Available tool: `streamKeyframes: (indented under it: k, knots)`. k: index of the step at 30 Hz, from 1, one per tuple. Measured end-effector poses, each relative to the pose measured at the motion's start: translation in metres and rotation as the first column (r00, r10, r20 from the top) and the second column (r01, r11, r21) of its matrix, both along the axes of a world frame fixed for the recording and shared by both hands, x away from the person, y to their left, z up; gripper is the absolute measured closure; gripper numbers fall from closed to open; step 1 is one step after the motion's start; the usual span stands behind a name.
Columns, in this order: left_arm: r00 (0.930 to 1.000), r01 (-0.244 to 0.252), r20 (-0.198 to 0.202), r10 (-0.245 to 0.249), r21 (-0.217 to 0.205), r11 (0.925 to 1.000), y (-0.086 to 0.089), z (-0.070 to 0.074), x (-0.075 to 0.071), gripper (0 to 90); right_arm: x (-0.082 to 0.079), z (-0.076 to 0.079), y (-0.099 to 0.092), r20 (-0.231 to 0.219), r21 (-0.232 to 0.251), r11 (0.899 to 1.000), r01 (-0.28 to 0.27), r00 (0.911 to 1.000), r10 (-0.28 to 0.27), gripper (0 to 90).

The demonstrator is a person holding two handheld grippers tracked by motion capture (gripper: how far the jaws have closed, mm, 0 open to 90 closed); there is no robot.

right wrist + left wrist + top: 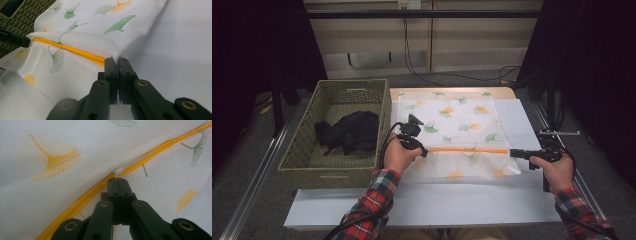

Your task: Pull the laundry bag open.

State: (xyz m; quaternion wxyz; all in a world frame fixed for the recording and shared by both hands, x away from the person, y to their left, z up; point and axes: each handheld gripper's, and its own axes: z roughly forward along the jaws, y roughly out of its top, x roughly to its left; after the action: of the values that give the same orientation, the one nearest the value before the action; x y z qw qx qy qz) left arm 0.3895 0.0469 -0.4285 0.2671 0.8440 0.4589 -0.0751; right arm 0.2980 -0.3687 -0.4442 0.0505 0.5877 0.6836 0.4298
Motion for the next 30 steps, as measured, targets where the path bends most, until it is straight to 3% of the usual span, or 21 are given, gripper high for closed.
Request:
streamKeyframes:
  k: [6,8,17,25,30]
  knots:
    - [1.0,-0.005,-0.001,0.005,0.002,1.0,0.0,0.001,0.0,90.0,0.0,0.0,0.001,-0.005,0.002,1.0,-0.004,1.0,0.004,87.6]
    - [0.9999,-0.01,0.008,0.01,0.02,0.9998,0.001,0.002,0.0,90.0,0.0,0.0,0.001,-0.005,0.002,1.0,-0.001,1.0,0.001,87.6]
    - [0.9998,-0.018,-0.002,0.018,0.008,0.9998,0.007,0.005,0.002,90.0,0.0,0.0,-0.002,-0.008,0.004,1.0,0.008,0.9999,-0.008,87.6]
    - [0.9995,-0.027,0.017,0.026,0.025,0.9993,0.008,0.011,0.003,90.0,0.0,-0.001,-0.002,-0.006,0.006,1.0,0.008,1.0,-0.008,87.6]
    - [0.9993,-0.035,0.012,0.035,0.013,0.9993,0.012,0.014,0.004,90.0,0.0,-0.002,-0.004,-0.011,0.006,1.0,0.019,0.9998,-0.019,87.6]
